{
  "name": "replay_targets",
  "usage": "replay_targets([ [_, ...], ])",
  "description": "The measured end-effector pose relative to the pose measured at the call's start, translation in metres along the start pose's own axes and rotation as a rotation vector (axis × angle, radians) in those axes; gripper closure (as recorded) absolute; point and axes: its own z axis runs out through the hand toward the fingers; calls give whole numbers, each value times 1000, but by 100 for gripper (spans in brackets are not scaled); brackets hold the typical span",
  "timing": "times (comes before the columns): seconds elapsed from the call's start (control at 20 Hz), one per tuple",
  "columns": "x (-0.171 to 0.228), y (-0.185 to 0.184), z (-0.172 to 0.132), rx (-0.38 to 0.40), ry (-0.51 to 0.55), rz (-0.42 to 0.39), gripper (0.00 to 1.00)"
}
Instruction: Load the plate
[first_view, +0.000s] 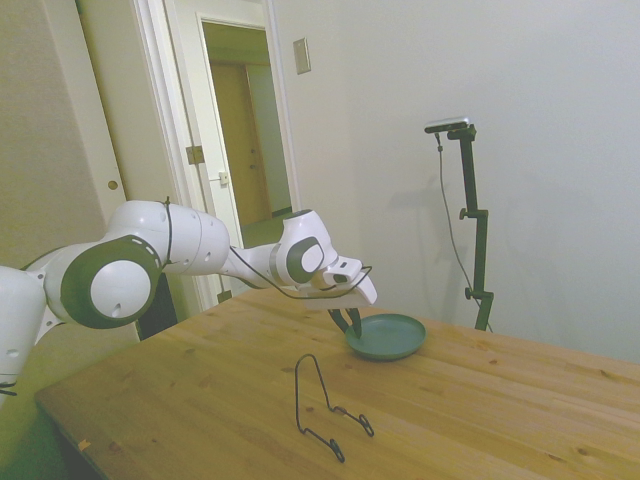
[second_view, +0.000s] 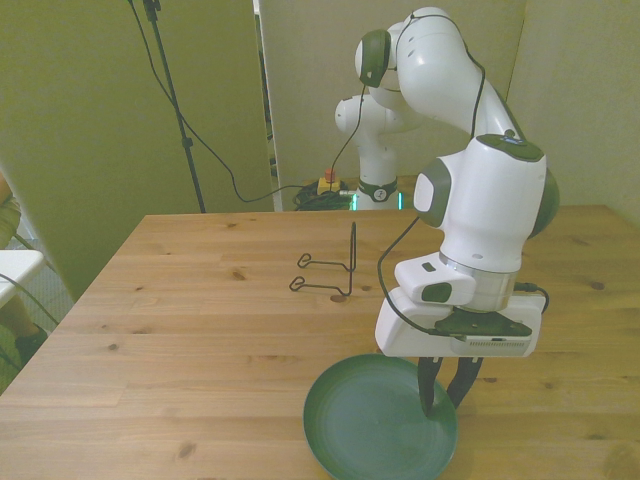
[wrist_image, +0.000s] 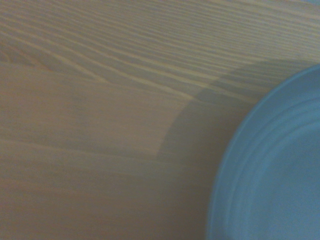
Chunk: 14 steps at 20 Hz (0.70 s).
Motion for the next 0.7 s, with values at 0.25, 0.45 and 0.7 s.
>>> replay_targets([
  [0.25, 2, 1, -2, 3, 6, 2, 100],
  [0.45, 4, 3, -2, 1, 6, 5, 100],
  [0.7, 9, 8, -5, 4, 6, 19, 100],
])
